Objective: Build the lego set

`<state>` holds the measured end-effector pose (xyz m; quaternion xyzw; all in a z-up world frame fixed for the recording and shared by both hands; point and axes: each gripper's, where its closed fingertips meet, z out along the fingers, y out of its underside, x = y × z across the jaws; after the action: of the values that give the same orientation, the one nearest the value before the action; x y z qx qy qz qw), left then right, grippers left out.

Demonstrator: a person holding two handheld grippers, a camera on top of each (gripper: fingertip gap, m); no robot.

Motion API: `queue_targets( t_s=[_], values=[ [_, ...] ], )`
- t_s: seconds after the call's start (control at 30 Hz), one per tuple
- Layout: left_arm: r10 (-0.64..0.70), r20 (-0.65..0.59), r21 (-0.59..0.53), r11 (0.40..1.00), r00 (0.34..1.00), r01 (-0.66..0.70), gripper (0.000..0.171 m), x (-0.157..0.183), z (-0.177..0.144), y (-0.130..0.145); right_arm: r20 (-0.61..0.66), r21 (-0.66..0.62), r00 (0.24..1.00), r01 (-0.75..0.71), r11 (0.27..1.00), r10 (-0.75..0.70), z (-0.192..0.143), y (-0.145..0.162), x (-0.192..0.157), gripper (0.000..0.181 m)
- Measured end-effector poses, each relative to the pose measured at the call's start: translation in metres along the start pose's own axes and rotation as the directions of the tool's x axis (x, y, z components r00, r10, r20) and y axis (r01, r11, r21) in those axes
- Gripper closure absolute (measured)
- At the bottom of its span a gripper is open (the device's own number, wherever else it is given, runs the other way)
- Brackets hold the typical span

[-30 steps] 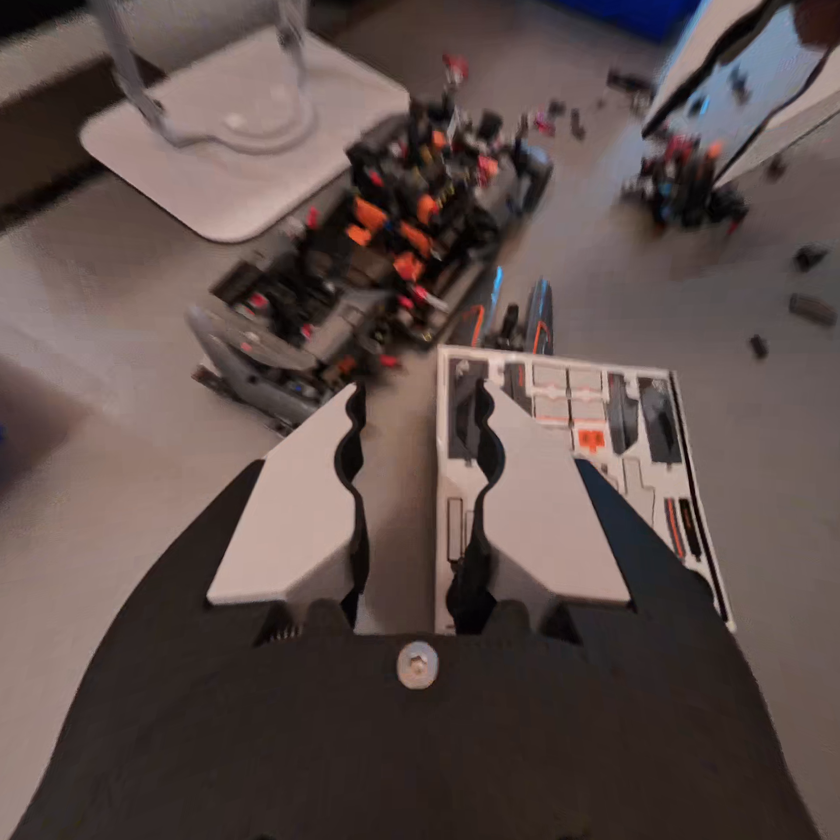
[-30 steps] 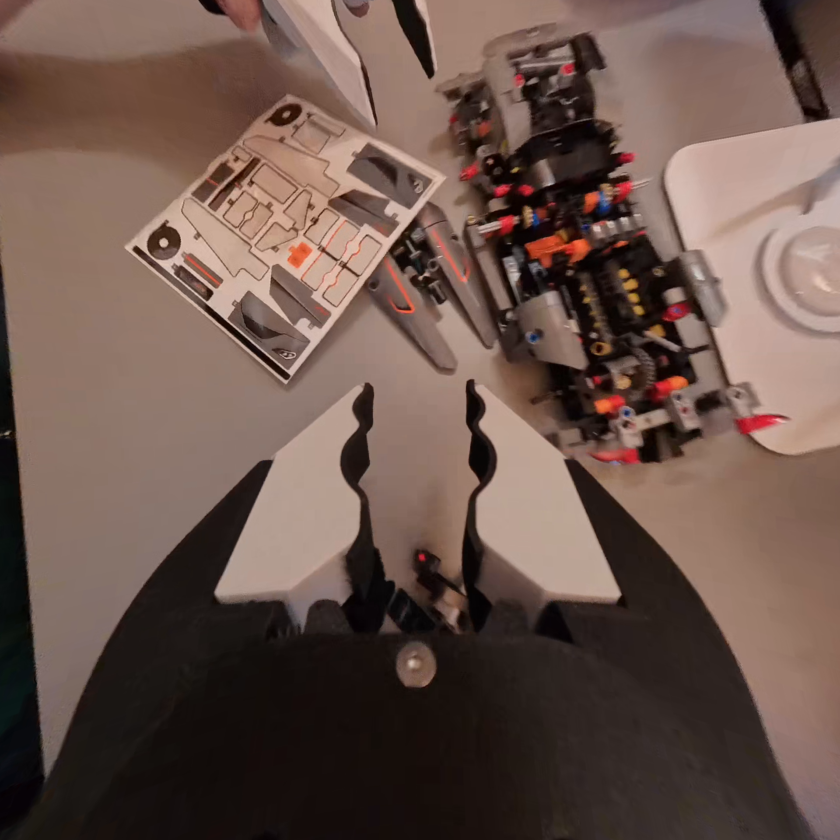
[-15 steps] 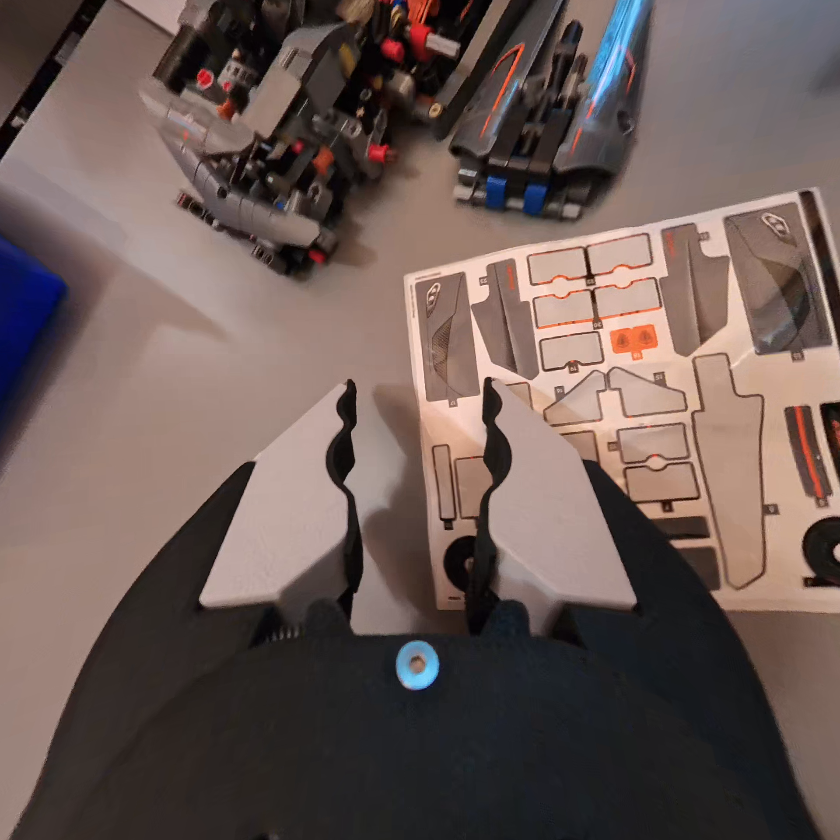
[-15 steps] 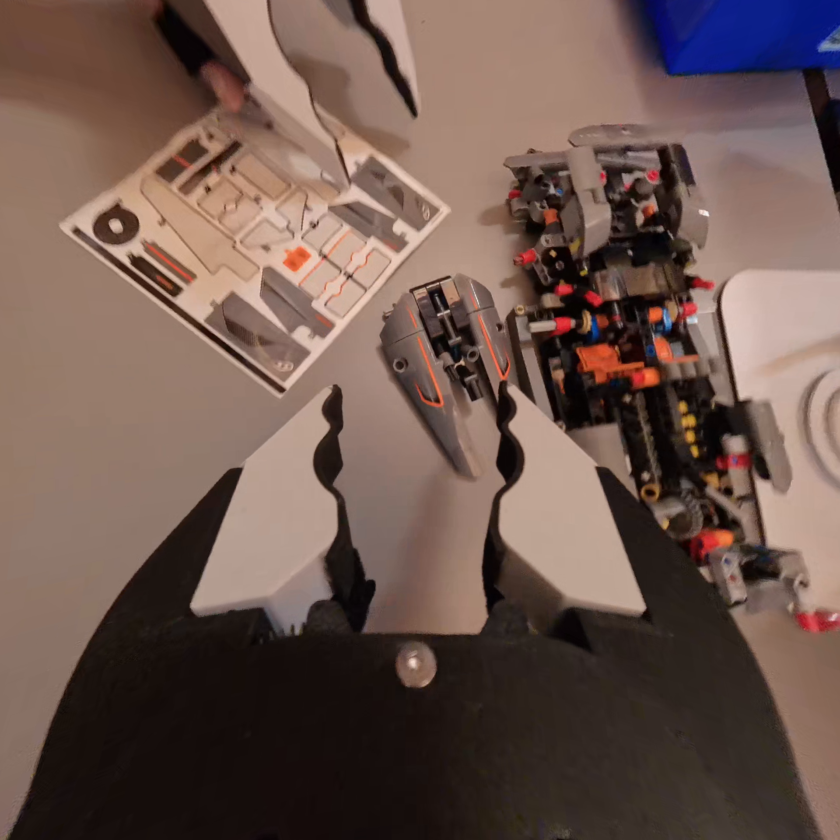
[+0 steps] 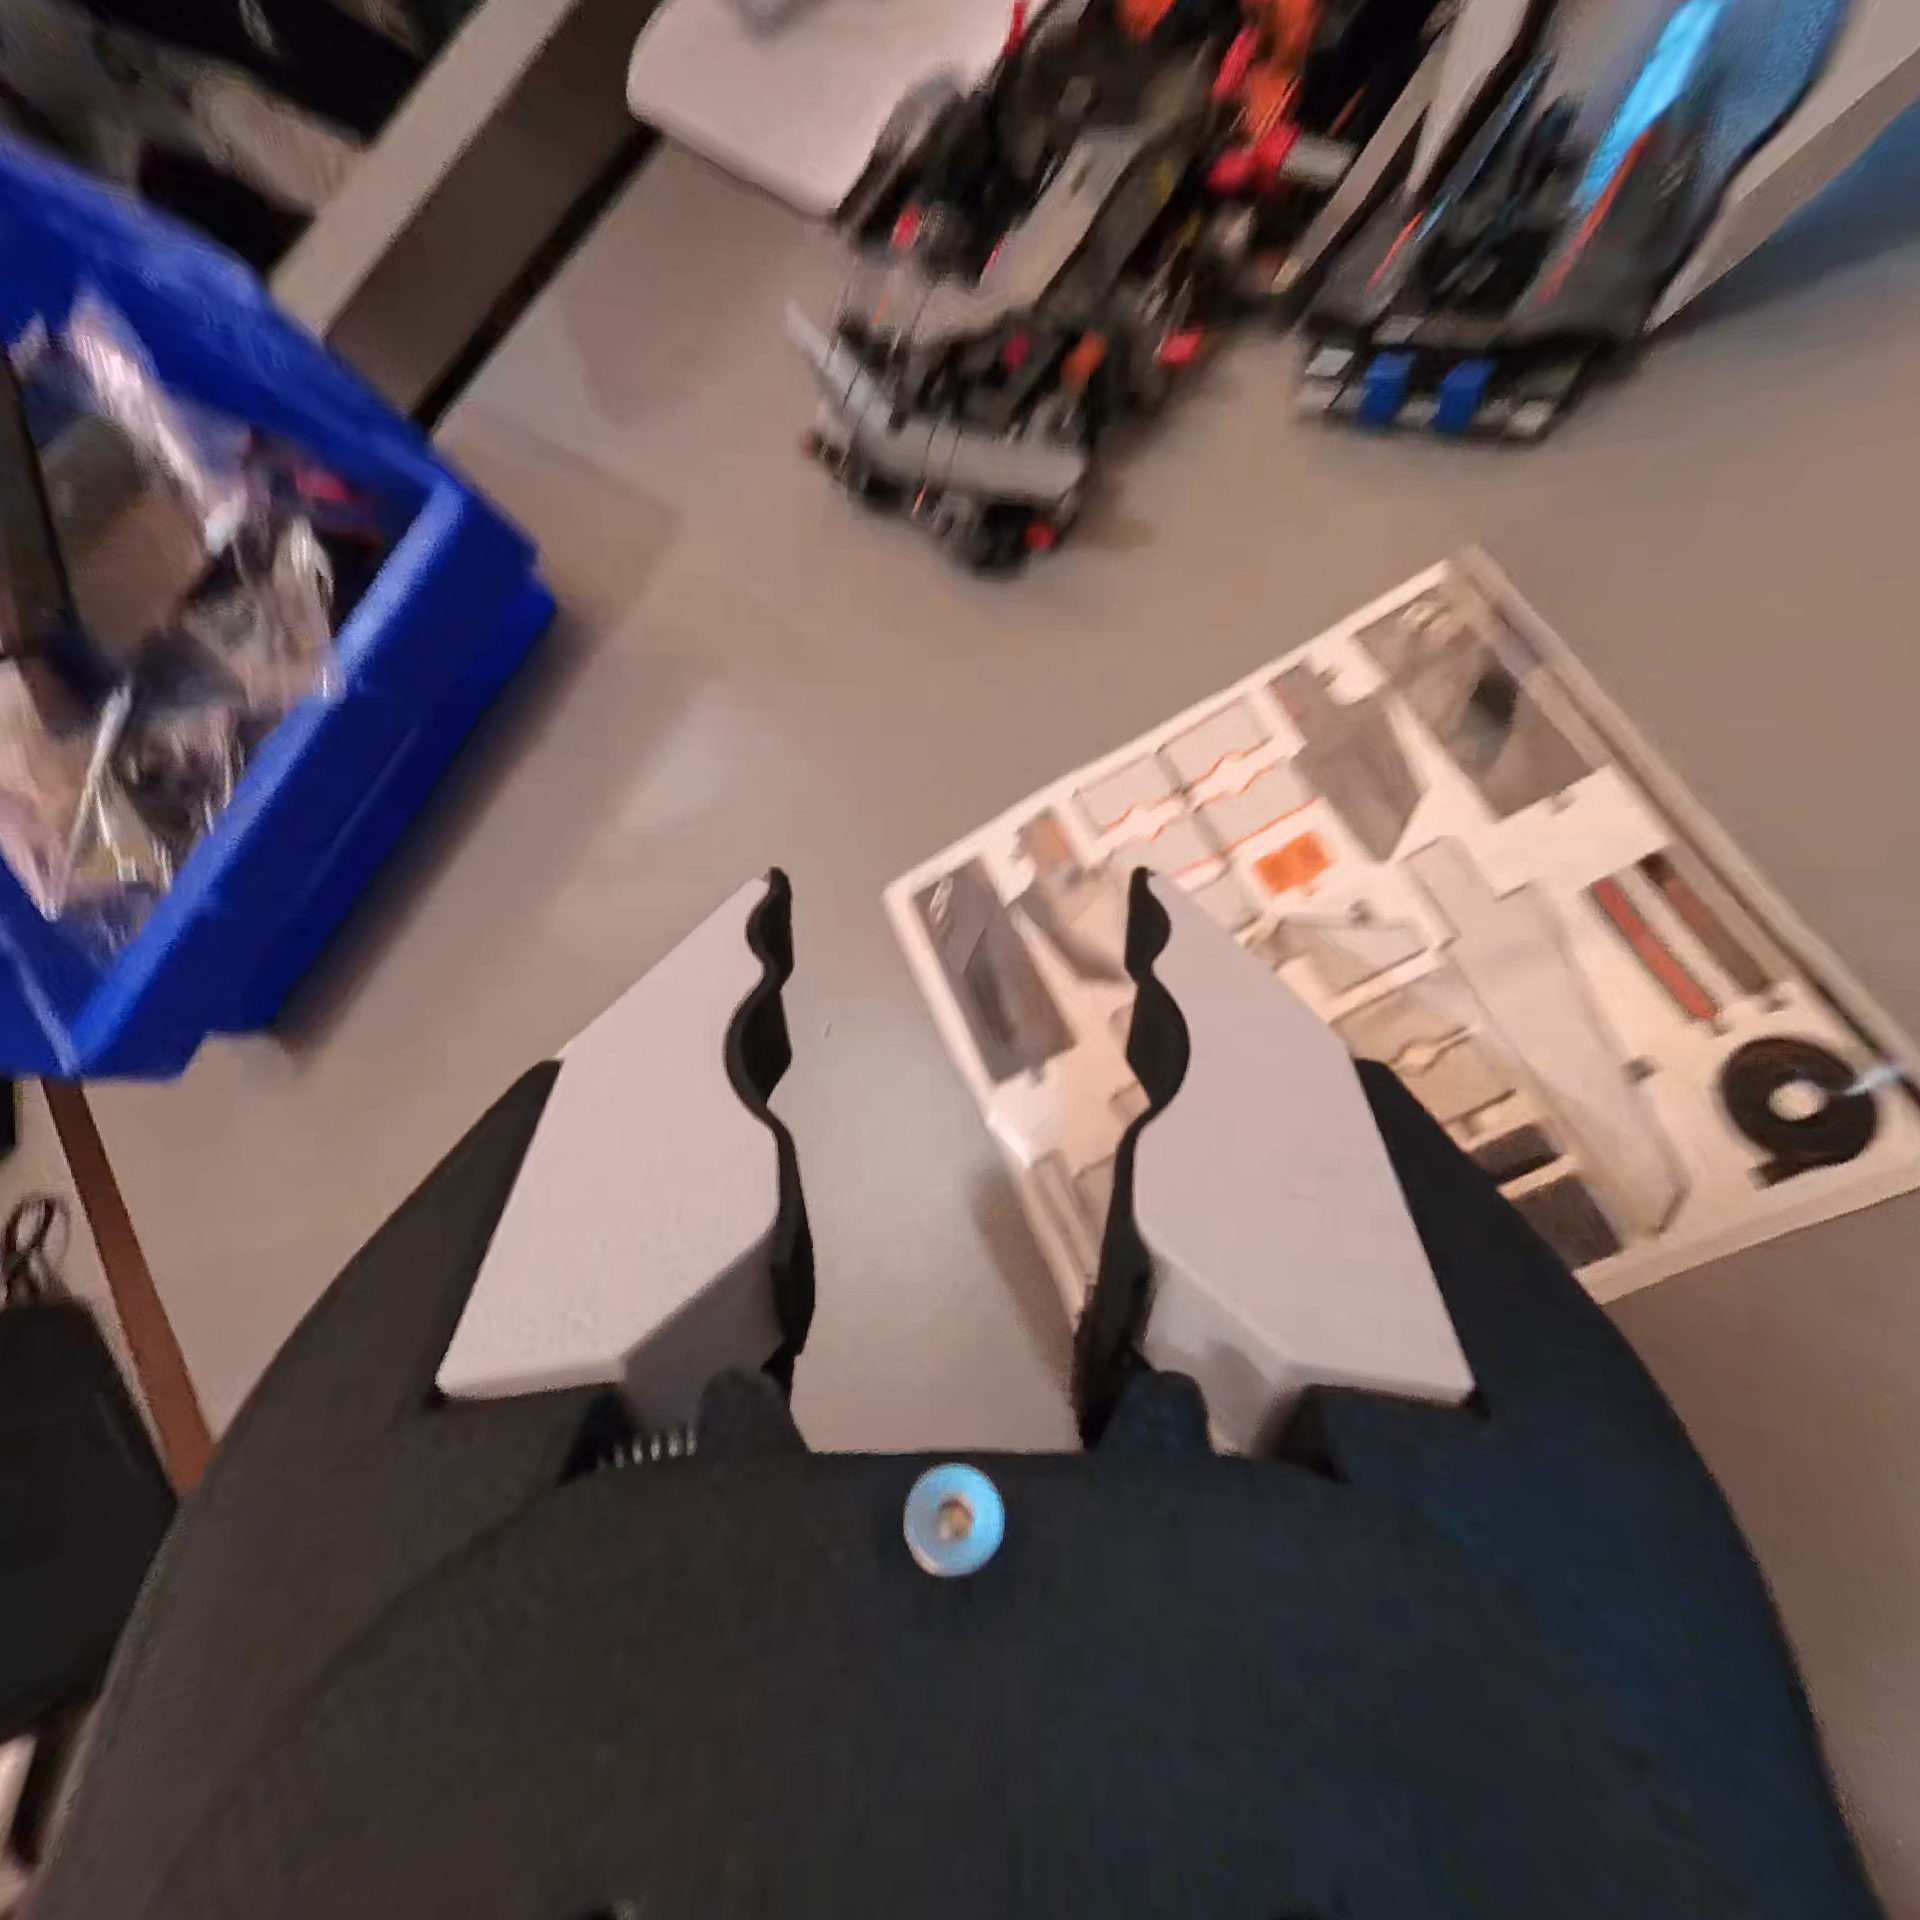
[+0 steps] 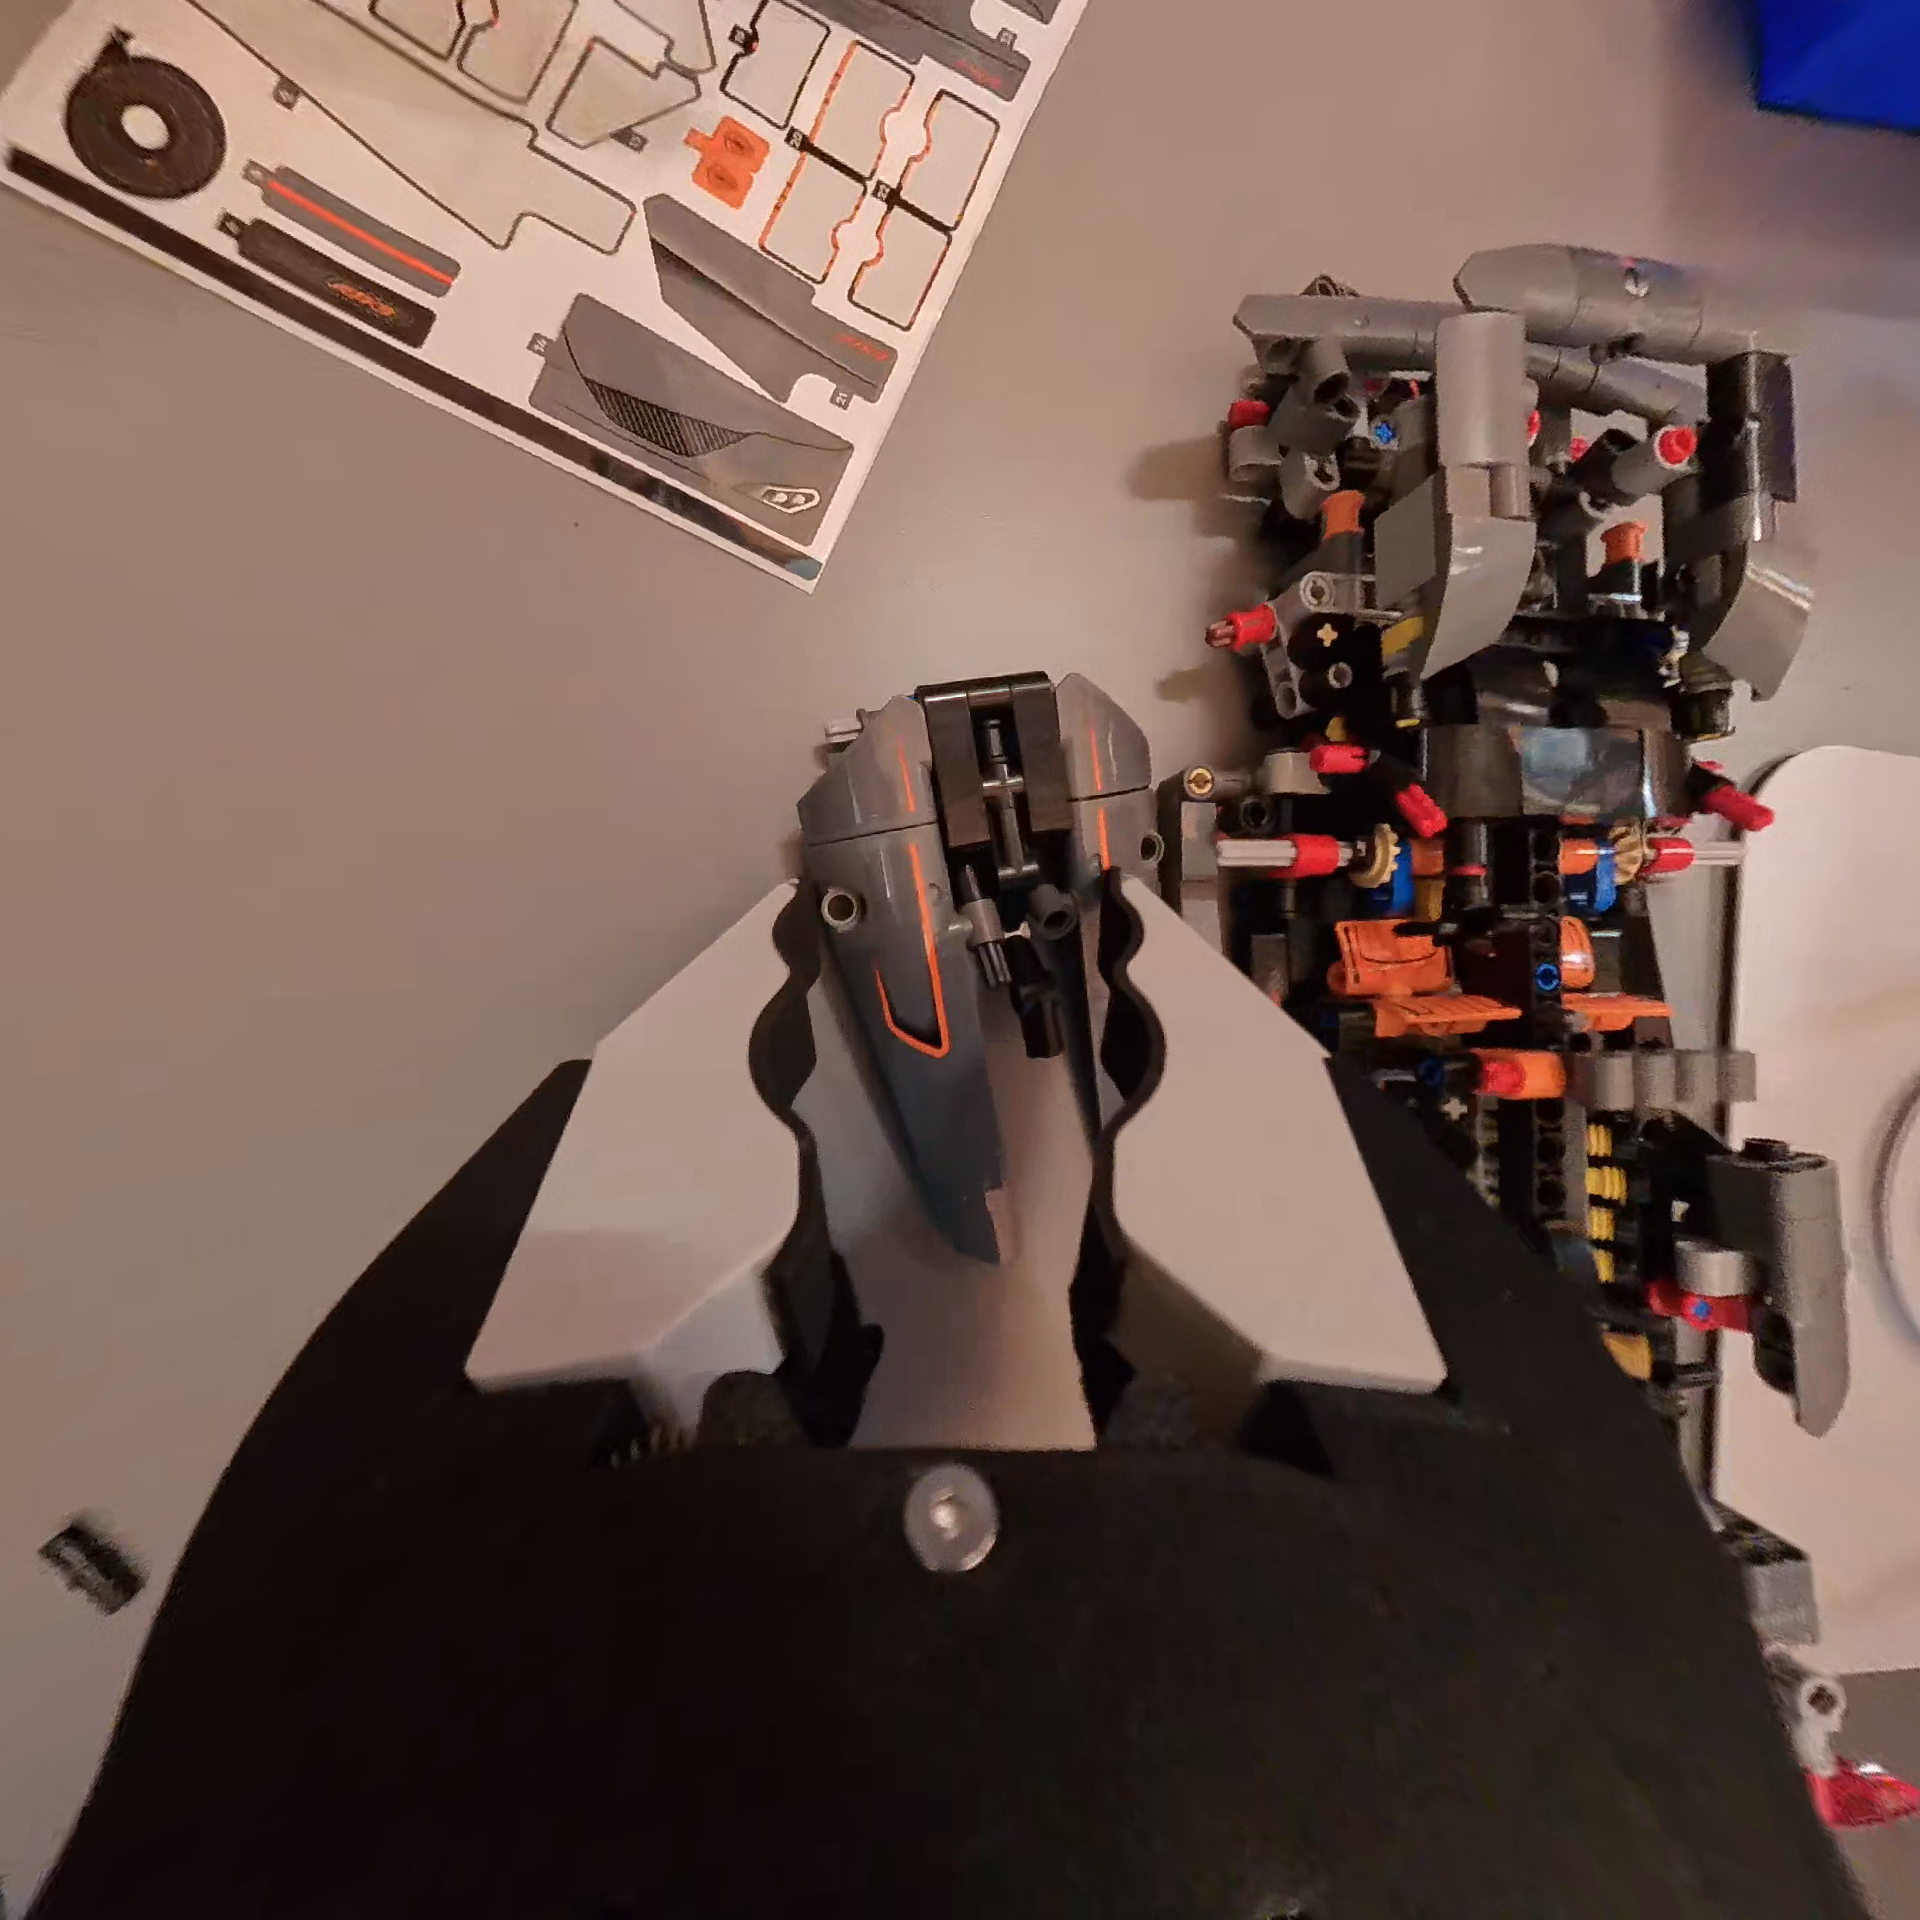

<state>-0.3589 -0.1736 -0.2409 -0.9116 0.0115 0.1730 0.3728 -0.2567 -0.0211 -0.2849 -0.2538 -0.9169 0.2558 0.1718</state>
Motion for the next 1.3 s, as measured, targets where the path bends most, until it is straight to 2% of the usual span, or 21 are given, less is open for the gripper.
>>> queue_targets(
  t_s=[0.07,0.2,0.3,0.4,0.5,0.6,0.67,0.73,0.77,0.9,1.0,1.03,1.2,1.3],
  values=[
    [0.056,-0.032,0.085,0.995,0.998,-0.053,0.109,0.023,0.003,-0.030,0.044,0.021,0.998,-0.050,0.999,0.049,-0.006,-0.002,-0.004,0.142],
    [0.216,-0.119,0.169,0.966,0.969,-0.194,0.109,0.086,0.026,-0.070,0.136,0.038,0.982,-0.141,0.989,0.135,-0.014,0.000,-0.014,0.142],
    [0.298,-0.165,0.163,0.948,0.940,-0.272,0.108,0.117,0.046,-0.079,0.169,0.042,0.971,-0.176,0.984,0.166,-0.019,0.001,-0.020,0.142],
    [0.356,-0.153,0.177,0.928,0.922,-0.329,0.107,0.127,0.055,-0.089,0.272,0.070,0.937,-0.246,0.967,0.219,-0.030,-0.003,-0.032,0.142],
    [0.367,-0.193,0.241,0.917,0.910,-0.318,0.107,0.143,0.055,-0.101,0.409,0.093,0.876,-0.318,0.944,0.255,-0.042,-0.007,-0.048,0.143],
    [0.416,-0.234,0.255,0.898,0.878,-0.358,0.107,0.163,0.057,-0.100,0.540,0.077,0.795,-0.375,0.924,0.277,-0.052,-0.008,-0.063,0.143],
    [0.432,-0.249,0.292,0.887,0.867,-0.358,0.114,0.177,0.053,-0.105,0.582,0.071,0.760,-0.402,0.913,0.289,-0.055,-0.008,-0.066,0.143],
    [0.441,-0.239,0.292,0.882,0.865,-0.369,0.130,0.182,0.053,-0.105,0.585,0.082,0.751,-0.431,0.899,0.307,-0.058,-0.008,-0.062,0.143],
    [0.428,-0.239,0.304,0.886,0.872,-0.351,0.136,0.182,0.052,-0.107,0.592,0.084,0.741,-0.448,0.890,0.318,-0.060,-0.009,-0.060,0.142],
    [0.340,-0.266,0.347,0.907,0.902,-0.239,0.143,0.177,0.044,-0.118,0.614,0.109,0.709,-0.512,0.852,0.348,-0.069,-0.013,-0.054,0.141],
    [0.246,-0.268,0.343,0.928,0.932,-0.146,0.147,0.164,0.041,-0.125,0.647,0.161,0.666,-0.595,0.787,0.371,-0.082,-0.021,-0.042,0.129],
    [0.196,-0.285,0.342,0.935,0.938,-0.092,0.148,0.160,0.041,-0.127,0.649,0.192,0.665,-0.614,0.766,0.371,-0.088,-0.023,-0.036,0.130],
    [0.024,-0.397,0.348,0.929,0.918,0.126,0.149,0.152,0.035,-0.133,0.571,0.317,0.731,-0.616,0.721,0.373,-0.111,-0.021,-0.014,0.122],
    [-0.100,-0.537,0.325,0.892,0.838,0.315,0.149,0.152,0.029,-0.140,0.478,0.354,0.797,-0.560,0.749,0.370,-0.116,-0.013,-0.009,0.116]
  ],
)
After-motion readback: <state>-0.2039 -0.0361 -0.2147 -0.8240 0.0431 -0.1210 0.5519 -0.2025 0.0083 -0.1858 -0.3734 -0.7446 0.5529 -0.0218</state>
